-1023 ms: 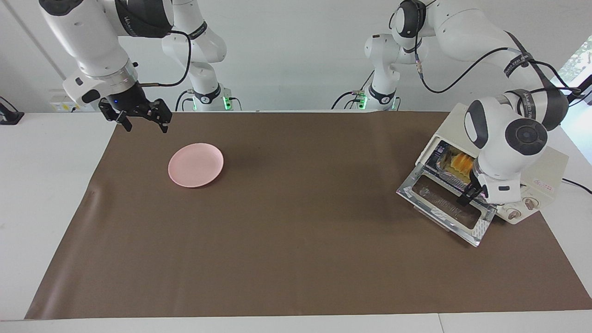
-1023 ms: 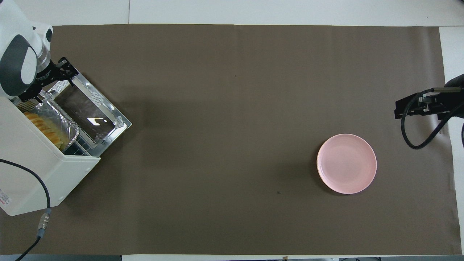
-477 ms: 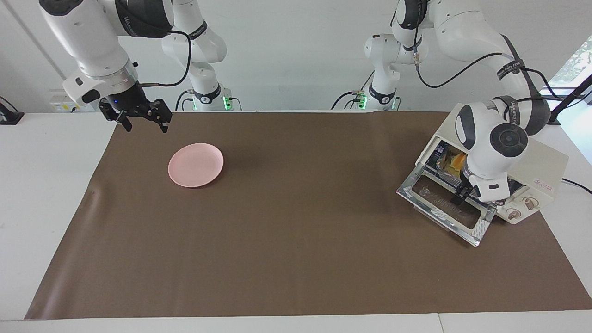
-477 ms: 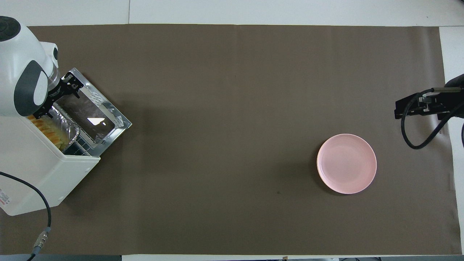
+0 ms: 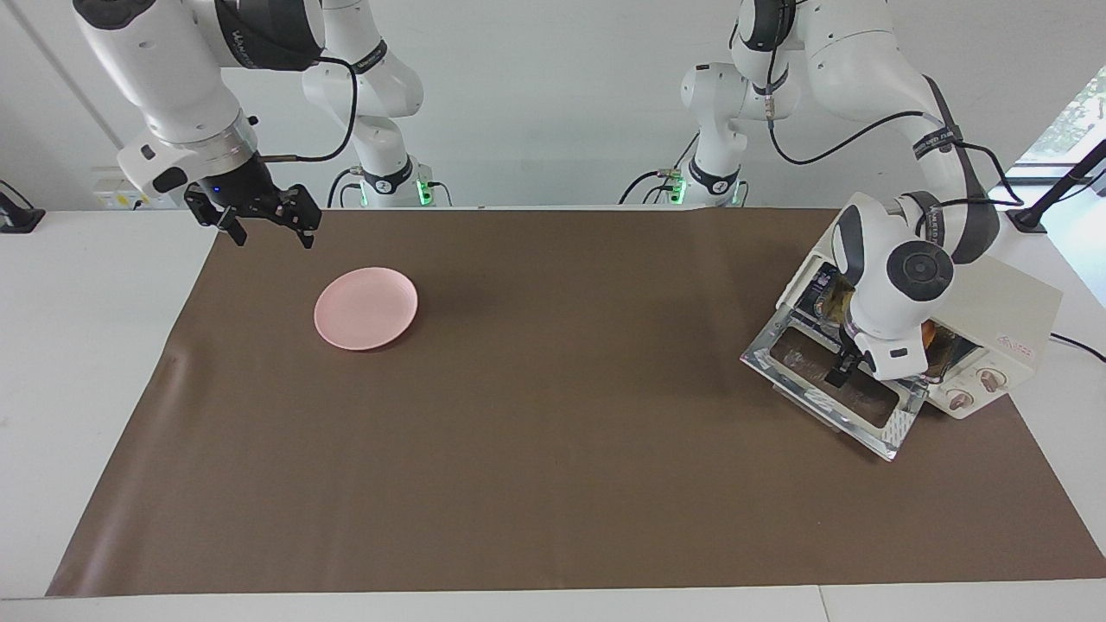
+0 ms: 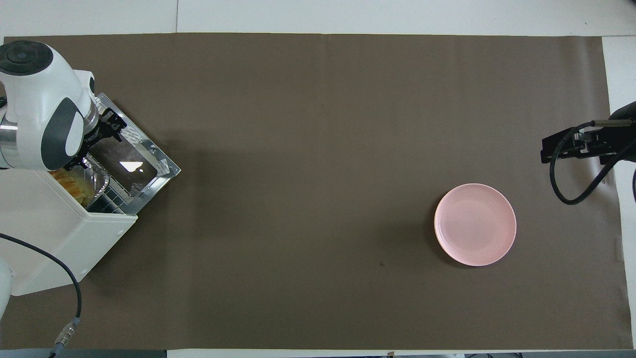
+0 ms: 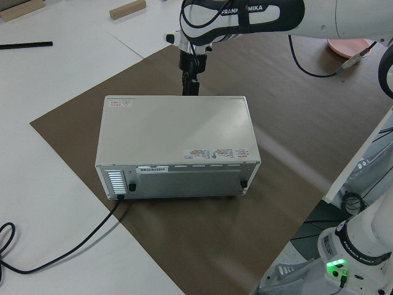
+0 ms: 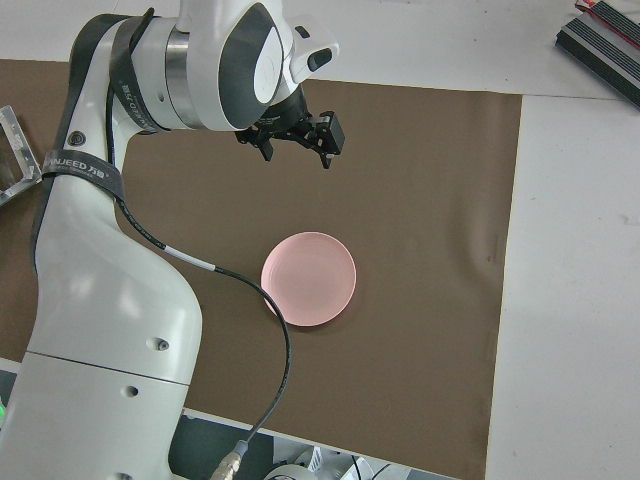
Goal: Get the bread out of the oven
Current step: 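Reach the left gripper into the oven toward the foil tray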
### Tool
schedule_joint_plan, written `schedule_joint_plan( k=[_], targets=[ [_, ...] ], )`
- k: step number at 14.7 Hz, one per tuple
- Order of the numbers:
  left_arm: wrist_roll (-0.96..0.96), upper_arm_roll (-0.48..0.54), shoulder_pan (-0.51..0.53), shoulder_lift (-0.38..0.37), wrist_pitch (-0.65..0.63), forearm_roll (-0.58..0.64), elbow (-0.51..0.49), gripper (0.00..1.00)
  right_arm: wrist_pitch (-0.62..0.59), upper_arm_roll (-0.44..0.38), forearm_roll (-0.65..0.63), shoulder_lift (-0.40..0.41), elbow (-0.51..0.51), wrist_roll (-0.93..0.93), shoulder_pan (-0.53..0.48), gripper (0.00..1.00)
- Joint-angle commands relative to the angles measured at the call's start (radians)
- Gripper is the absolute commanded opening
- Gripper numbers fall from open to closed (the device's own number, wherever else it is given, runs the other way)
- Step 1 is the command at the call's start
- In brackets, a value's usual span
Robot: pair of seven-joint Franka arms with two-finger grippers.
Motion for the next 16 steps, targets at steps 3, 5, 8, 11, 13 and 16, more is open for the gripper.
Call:
schedule_joint_plan(
  k=[3, 5, 8, 11, 13, 16],
  targets=[
    [-0.034, 0.007, -0.003, -0.034, 0.057, 0.026, -0.068, 0.87, -0.006, 0.009, 0.002, -0.02, -0.021, -0.021, -0.012, 1.0],
    [-0.033, 0.007, 0.003, -0.034, 0.06, 0.026, -0.068, 0.62, -0.006, 0.009, 0.002, -0.02, -0.021, -0.021, -0.012, 1.0],
    [-0.033, 0.007, 0.003, -0.034, 0.059, 0.026, -0.068, 0.14, -0.004, 0.009, 0.002, -0.02, -0.021, -0.021, -0.012, 1.0],
    [-0.028, 0.005, -0.001, -0.034, 0.059, 0.026, -0.065, 0.0, -0.006, 0.009, 0.002, -0.02, -0.021, -0.021, -0.012, 1.0],
    [-0.023, 0.005, -0.011, -0.032, 0.059, 0.026, -0.056, 0.0, -0.006, 0.009, 0.002, -0.02, -0.021, -0.021, -0.014, 1.0],
    [-0.02, 0.002, -0.038, -0.018, 0.069, 0.025, 0.005, 0.0, -0.006, 0.009, 0.002, -0.02, -0.021, -0.021, -0.012, 1.0]
  ],
)
